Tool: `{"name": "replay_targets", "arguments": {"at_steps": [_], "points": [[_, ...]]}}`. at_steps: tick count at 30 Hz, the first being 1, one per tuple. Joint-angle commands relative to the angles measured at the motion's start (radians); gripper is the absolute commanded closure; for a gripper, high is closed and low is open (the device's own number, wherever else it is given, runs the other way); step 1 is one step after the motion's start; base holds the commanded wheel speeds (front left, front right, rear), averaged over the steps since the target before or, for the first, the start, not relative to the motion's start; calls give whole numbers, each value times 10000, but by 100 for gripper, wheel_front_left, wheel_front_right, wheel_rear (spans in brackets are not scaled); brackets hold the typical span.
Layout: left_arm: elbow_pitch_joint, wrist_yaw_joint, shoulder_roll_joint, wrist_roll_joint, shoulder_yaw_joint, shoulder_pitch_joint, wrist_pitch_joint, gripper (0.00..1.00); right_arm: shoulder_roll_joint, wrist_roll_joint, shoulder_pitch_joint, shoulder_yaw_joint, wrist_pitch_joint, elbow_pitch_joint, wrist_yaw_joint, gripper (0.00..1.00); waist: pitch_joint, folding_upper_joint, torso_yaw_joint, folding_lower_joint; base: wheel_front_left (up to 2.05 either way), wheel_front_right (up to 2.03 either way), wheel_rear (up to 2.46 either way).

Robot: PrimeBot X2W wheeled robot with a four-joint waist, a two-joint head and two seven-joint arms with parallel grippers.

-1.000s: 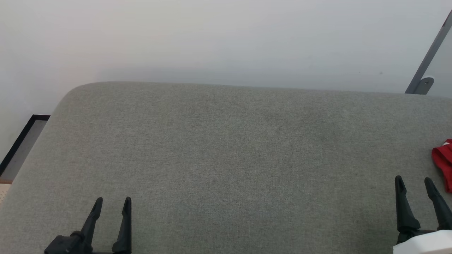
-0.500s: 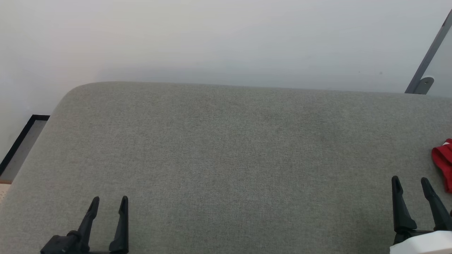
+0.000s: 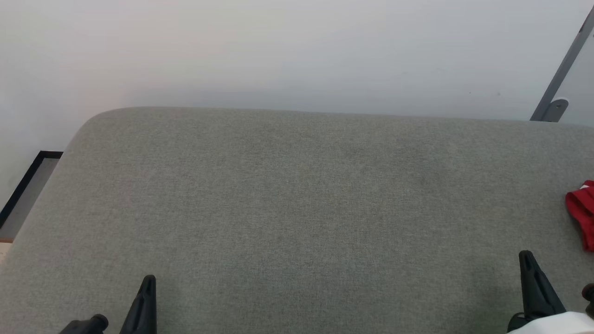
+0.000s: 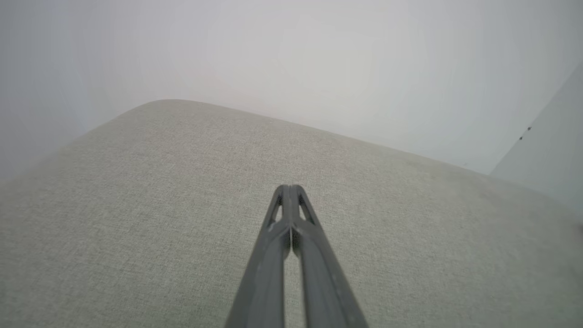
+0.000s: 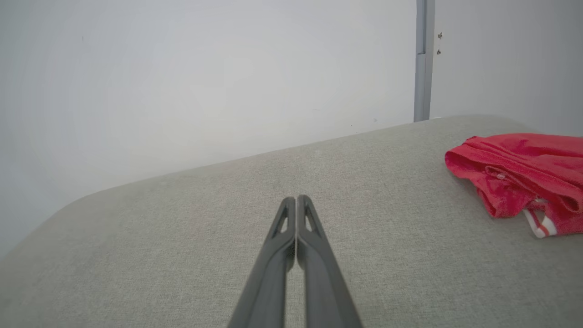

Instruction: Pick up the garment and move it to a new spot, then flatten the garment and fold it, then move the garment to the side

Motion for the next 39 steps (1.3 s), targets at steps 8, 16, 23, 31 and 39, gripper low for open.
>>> {"name": "replay_targets", "arguments": {"at_steps": [8, 16, 23, 31, 39], "points": [[15, 3, 17, -1621, 135, -554, 384, 100, 13, 1519, -547, 64, 240, 97, 0, 100, 29, -1, -59, 0, 0, 0, 0], [151, 1, -47, -2884, 213, -831, 703, 100, 68, 2737, -790, 120, 434, 290, 0, 100, 58, -1, -119, 0, 0, 0, 0], [226, 1, -104, -3888, 279, -1043, 963, 100, 109, 3718, -986, 159, 602, 458, 0, 100, 84, -1, -171, 0, 0, 0, 0], [314, 0, -171, -4941, 357, -1257, 1241, 100, 153, 4751, -1193, 195, 772, 624, 0, 100, 114, -1, -231, 0, 0, 0, 0], [389, 1, -223, -5801, 424, -1439, 1482, 100, 189, 5582, -1365, 227, 911, 772, -1, 100, 140, -1, -283, 0, 0, 0, 0]]}}
